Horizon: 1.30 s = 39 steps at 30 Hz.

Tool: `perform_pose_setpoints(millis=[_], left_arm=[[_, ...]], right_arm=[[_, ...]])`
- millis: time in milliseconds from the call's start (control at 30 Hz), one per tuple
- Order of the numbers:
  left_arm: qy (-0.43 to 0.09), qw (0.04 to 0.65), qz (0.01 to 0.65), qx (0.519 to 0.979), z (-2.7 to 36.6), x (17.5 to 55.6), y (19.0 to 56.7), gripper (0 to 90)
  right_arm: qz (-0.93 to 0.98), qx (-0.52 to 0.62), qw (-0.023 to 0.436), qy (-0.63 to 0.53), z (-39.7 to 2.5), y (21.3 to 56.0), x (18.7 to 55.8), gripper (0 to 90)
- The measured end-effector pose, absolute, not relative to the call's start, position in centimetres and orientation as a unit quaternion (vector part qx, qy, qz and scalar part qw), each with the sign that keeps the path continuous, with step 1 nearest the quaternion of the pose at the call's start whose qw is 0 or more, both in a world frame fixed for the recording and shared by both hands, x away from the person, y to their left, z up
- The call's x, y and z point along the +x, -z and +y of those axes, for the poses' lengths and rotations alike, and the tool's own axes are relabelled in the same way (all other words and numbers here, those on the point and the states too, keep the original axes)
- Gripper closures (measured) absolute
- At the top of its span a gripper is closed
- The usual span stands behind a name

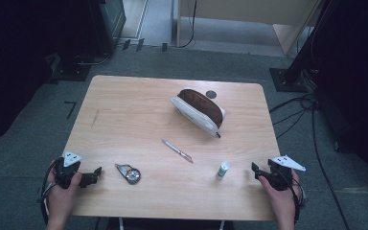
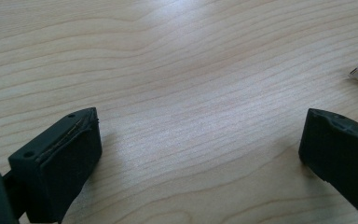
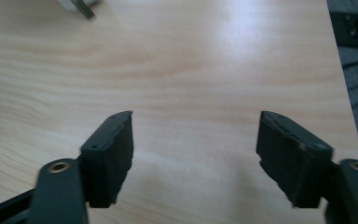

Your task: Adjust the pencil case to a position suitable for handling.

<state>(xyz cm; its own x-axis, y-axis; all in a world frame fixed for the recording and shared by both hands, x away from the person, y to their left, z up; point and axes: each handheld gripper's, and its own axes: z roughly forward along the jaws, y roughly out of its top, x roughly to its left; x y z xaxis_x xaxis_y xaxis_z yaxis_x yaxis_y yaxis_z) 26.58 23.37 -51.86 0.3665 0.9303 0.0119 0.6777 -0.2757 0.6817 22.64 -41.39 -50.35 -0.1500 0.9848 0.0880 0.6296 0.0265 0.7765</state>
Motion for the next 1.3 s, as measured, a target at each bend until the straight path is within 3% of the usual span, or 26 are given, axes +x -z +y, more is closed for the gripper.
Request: perform_pose_setpoints(millis=[333, 567, 1300], left_arm=[[-0.211, 0.3, 0.522, 0.77, 23.4, 26.6, 51.9, 0.0], [-0.211, 0.3, 0.522, 0.77, 23.4, 26.6, 51.9, 0.0], [-0.211, 0.3, 0.522, 0.77, 23.4, 26.6, 51.9, 0.0]], right_arm=[[0.701, 0.546, 0.229, -0.398, -39.1, 46.7, 25.5, 46.1], [0.709, 0.527, 0.237, -0.403, -37.3, 44.7, 28.3, 57.0], [0.738, 0.486, 0.226, -0.41, -33.7, 43.9, 36.5, 55.1]])
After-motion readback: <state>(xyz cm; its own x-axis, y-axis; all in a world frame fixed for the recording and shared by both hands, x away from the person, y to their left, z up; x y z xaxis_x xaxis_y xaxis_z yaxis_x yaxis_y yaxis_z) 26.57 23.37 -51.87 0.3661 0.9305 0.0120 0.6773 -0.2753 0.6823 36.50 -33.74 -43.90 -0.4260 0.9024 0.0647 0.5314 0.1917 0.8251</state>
